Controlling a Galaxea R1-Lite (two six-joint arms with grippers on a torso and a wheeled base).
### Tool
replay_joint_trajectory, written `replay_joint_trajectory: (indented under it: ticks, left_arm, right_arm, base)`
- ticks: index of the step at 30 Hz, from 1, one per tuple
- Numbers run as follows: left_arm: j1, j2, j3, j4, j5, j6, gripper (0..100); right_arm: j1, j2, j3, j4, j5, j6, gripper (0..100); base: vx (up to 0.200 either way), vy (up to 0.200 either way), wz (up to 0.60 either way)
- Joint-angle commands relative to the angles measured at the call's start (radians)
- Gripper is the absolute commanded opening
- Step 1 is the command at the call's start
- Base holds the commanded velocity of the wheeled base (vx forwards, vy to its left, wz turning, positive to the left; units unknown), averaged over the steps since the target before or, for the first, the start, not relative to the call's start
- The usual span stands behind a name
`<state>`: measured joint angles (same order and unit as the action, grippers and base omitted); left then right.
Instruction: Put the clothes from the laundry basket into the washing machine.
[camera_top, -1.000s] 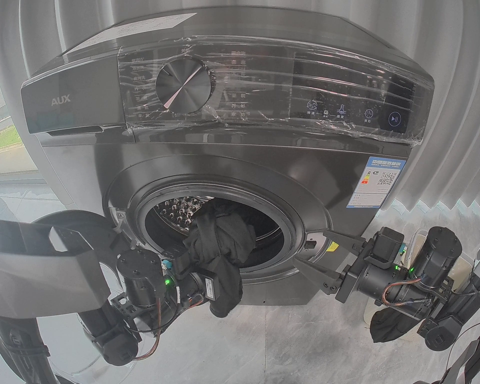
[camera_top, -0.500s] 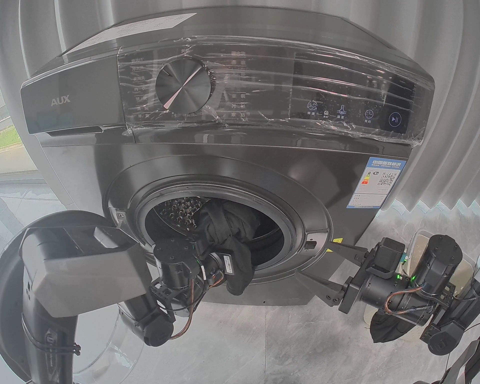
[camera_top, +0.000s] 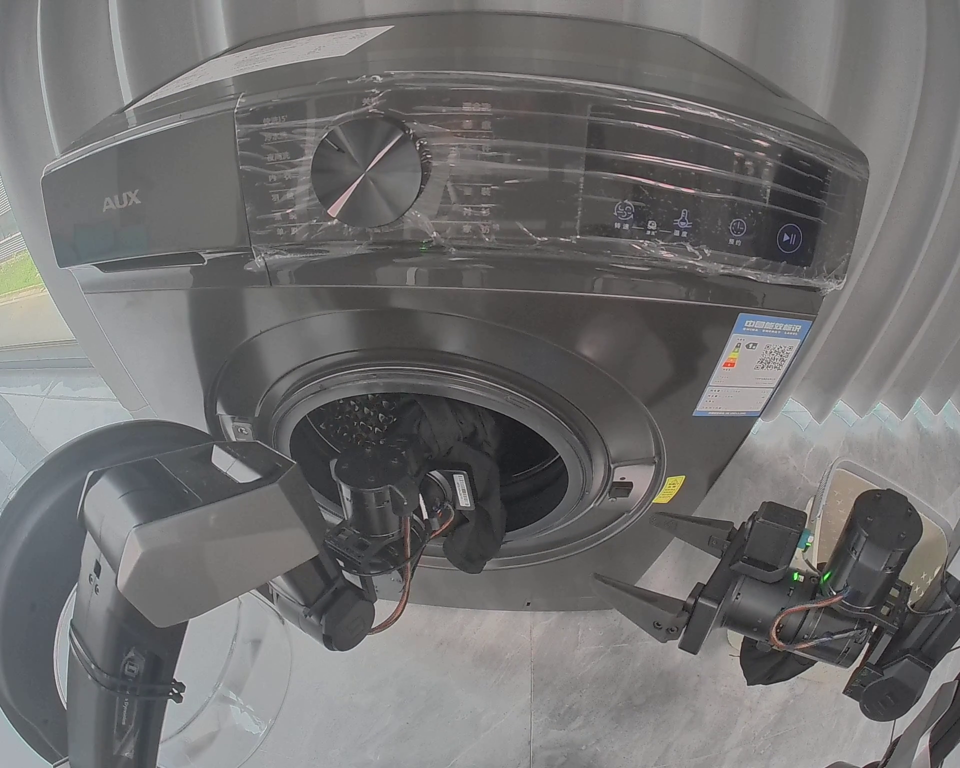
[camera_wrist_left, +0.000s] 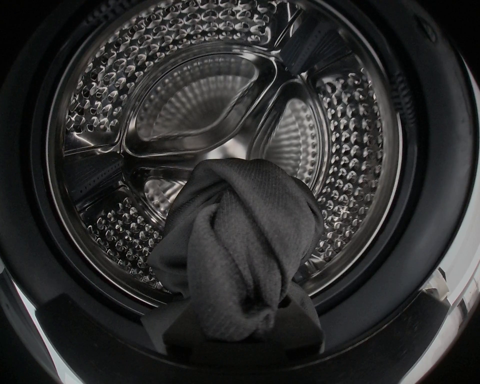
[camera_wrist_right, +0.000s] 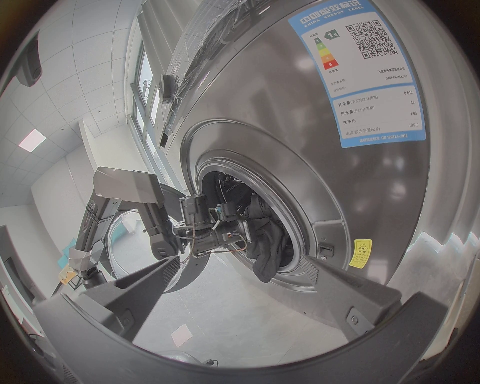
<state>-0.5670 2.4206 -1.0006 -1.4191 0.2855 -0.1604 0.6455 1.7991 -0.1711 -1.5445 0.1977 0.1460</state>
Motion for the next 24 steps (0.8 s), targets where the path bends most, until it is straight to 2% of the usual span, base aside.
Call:
replay_joint_trajectory:
  ticks: [1,4,7,9,10,12,13,24]
  left_arm:
    - [0.006,0.037,-0.072,0.049,0.030,0.005,0]
    - [0.007,0.058,-0.125,0.078,0.037,0.004,0]
    - [0.021,0.104,-0.239,0.141,0.037,0.004,0]
    - [0.022,0.112,-0.257,0.151,0.037,0.004,0]
    - [0.036,0.141,-0.326,0.186,0.037,0.005,0]
    - [0.042,0.153,-0.360,0.201,0.038,0.005,0]
    - [0.045,0.186,-0.451,0.233,0.043,0.007,0]
    - [0.076,0.261,-0.750,0.391,0.052,0.009,0]
  right_arm:
    - [0.009,0.005,0.008,0.000,0.000,0.000,100]
    - [0.009,0.006,0.010,0.001,0.000,0.000,100]
    - [0.019,0.009,0.016,0.000,0.000,0.000,100]
    - [0.019,0.009,0.016,0.000,0.000,0.000,100]
    - [0.020,0.008,0.018,0.000,0.000,0.000,100]
    - [0.019,0.008,0.018,0.000,0.000,0.000,100]
    - [0.019,0.008,0.019,0.000,0.000,0.000,100]
    - [0.019,0.008,0.027,-0.002,0.000,-0.002,100]
  base:
    - [0.000,0.000,0.00]
    - [0.000,0.000,0.00]
    - [0.000,0.000,0.00]
    - [0.000,0.000,0.00]
    - [0.000,0.000,0.00]
    - [0.000,0.000,0.00]
    - [0.000,0.000,0.00]
    - [0.000,0.000,0.00]
